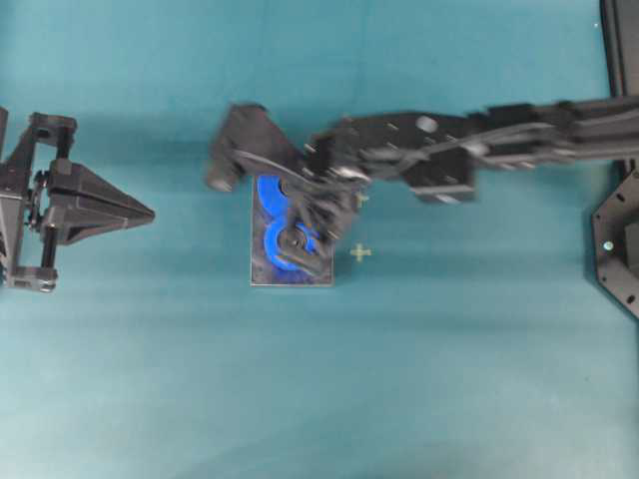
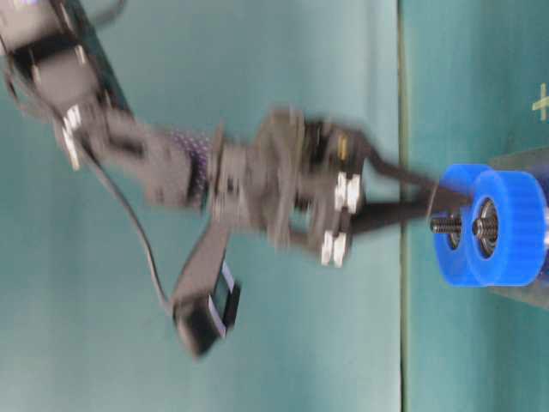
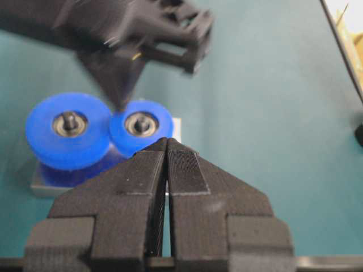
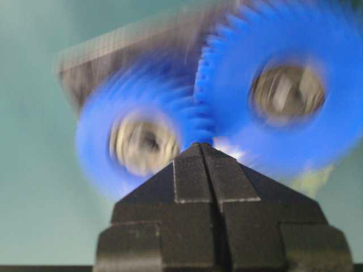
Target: Fit the small gear onto the shaft.
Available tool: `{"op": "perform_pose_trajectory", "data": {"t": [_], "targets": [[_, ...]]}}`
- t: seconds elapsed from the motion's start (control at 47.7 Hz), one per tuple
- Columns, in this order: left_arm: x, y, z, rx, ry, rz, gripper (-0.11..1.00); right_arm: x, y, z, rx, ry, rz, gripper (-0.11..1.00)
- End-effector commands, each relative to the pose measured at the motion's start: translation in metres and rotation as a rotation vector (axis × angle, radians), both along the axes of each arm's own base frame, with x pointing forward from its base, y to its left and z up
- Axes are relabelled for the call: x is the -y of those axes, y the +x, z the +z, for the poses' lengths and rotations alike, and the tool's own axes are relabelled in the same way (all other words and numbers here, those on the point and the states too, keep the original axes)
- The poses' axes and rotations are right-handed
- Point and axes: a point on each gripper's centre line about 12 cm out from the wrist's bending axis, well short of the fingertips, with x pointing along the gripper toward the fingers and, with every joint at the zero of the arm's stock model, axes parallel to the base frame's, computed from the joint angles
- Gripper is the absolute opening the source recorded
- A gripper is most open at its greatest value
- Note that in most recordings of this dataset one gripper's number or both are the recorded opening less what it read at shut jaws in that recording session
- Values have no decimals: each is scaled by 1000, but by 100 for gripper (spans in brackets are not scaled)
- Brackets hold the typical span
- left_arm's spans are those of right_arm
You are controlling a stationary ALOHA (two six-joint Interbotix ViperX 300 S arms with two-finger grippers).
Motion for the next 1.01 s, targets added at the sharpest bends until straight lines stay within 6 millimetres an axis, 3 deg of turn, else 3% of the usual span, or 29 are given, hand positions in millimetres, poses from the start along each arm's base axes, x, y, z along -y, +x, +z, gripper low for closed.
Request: {"op": "perform_pose_trajectory", "data": {"t": [0.0,0.084,0.168,0.419,0.755,0.985], "targets": [[0,1,7,21,-1,1,0,-22,-23,6,-20,25,6,-1],[-1,1,7,23,-1,5,0,-36,-39,11,-20,37,-10,-1],[-1,1,7,21,-1,6,0,-37,-46,22,16,43,-53,-1],[-2,2,7,20,-1,8,0,-6,-16,42,200,11,-112,-1],[-2,2,6,18,-1,8,0,14,26,20,212,-27,-61,-1],[-2,2,5,17,-1,8,0,17,26,6,160,-26,-60,-1]]}}
